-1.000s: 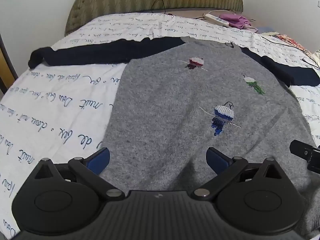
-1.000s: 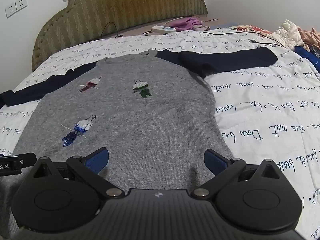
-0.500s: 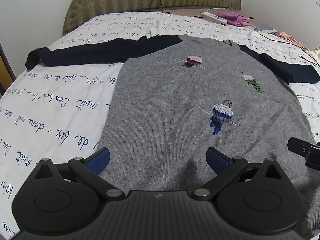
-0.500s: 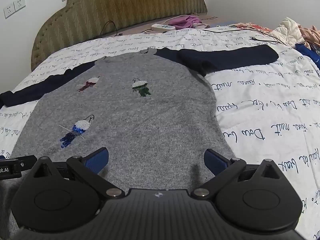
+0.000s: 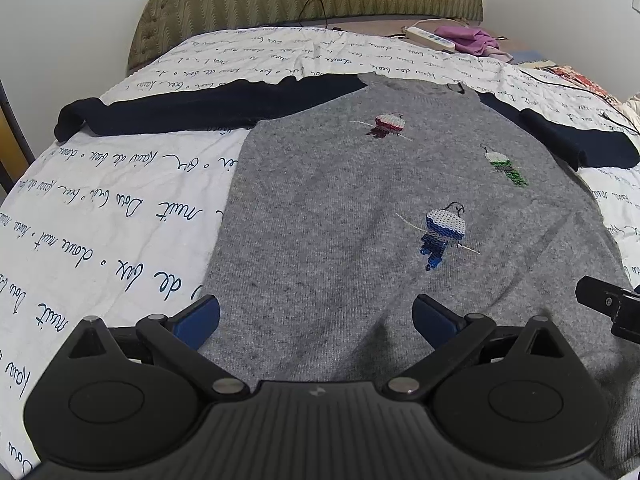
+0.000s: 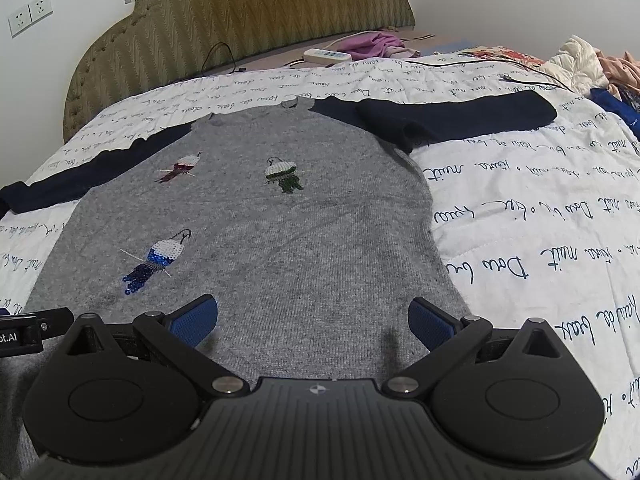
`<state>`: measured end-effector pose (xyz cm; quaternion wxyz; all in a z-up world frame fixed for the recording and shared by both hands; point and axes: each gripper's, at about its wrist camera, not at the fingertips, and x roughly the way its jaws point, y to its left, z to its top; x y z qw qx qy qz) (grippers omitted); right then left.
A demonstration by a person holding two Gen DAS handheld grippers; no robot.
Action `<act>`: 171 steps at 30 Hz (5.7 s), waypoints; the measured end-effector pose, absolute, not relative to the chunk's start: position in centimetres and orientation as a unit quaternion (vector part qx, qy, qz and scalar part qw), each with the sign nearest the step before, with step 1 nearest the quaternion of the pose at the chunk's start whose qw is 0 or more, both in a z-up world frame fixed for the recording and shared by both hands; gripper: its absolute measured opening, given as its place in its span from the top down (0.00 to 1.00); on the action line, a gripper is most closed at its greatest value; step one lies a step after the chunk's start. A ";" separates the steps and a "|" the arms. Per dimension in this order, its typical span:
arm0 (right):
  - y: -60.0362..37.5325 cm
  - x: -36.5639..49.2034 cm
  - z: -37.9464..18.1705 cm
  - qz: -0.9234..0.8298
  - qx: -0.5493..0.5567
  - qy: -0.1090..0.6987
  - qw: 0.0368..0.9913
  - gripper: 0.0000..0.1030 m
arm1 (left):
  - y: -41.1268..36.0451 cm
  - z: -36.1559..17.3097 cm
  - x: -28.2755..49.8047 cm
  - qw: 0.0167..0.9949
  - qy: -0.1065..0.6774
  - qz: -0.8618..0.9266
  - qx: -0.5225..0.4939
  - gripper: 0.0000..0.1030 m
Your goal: Fold small clothes
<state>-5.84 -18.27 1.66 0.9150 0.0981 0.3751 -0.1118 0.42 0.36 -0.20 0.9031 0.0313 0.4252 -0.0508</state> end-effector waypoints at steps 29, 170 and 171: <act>-18.8 -1.3 2.7 -0.101 0.074 0.367 0.922 0.00 | -1.3 -1.1 4.1 0.900 0.431 -0.056 0.045 0.00; -34.8 6.9 2.7 0.035 0.311 0.222 0.924 0.38 | -4.2 -0.8 27.1 0.856 0.448 -0.209 -0.149 0.92; -35.1 7.1 3.0 0.035 0.306 0.222 0.925 0.37 | -3.0 -0.6 27.5 0.862 0.448 -0.193 -0.141 0.92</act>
